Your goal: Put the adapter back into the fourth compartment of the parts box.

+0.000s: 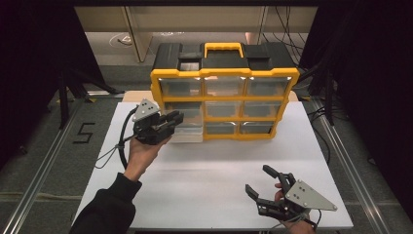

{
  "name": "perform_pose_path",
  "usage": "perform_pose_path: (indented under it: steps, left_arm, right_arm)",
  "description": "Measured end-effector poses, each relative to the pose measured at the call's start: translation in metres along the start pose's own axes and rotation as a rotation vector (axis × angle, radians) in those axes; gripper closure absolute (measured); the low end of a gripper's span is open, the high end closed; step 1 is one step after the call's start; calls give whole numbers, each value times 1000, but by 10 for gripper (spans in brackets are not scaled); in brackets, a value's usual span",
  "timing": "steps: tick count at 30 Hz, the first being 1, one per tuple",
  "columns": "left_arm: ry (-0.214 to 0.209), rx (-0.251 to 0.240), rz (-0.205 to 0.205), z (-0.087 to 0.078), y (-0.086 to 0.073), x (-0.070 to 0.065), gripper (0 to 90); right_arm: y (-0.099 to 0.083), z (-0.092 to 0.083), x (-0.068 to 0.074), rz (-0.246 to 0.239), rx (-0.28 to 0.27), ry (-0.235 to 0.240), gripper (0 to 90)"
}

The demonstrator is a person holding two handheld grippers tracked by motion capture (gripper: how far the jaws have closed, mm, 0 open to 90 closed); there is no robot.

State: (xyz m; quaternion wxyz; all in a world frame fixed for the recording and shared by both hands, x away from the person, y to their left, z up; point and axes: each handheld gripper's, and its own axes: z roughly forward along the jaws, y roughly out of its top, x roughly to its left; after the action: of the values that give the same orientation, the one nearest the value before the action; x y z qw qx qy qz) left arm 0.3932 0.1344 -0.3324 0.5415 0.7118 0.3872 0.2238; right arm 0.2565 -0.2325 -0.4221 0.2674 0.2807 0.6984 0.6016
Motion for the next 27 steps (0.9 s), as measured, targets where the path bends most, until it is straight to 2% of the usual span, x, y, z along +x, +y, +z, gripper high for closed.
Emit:
perform_pose_path:
  steps: [3,5,7,9,12,14,16,21,27]
  left_arm:
    - [0,1,-1,0,-1,0,751]
    - [-2,8,3,0,0,-1,713]
    - [-11,7,7,0,0,-1,651]
    - [-1,0,13,-1,1,-2,540]
    - [-10,-9,1,-3,2,-3,473]
    - [-19,-5,11,-3,2,-5,359]
    - [-30,-8,8,-4,2,-7,295]
    - [-77,-24,1,-6,1,-14,219]
    - [-137,-32,-47,-10,-3,-18,168]
  right_arm:
    - [0,0,0,0,0,-1,227]
    - [0,0,0,0,-1,0,227]
    - [0,0,0,1,0,0,226]
    - [0,0,0,0,1,-1,227]
    - [0,0,0,0,0,-1,227]
    - [0,-1,0,1,0,-1,227]
    - [0,0,0,1,-1,-1,227]
    - [0,-1,0,2,0,-1,227]
    - [0,-1,0,1,0,-2,227]
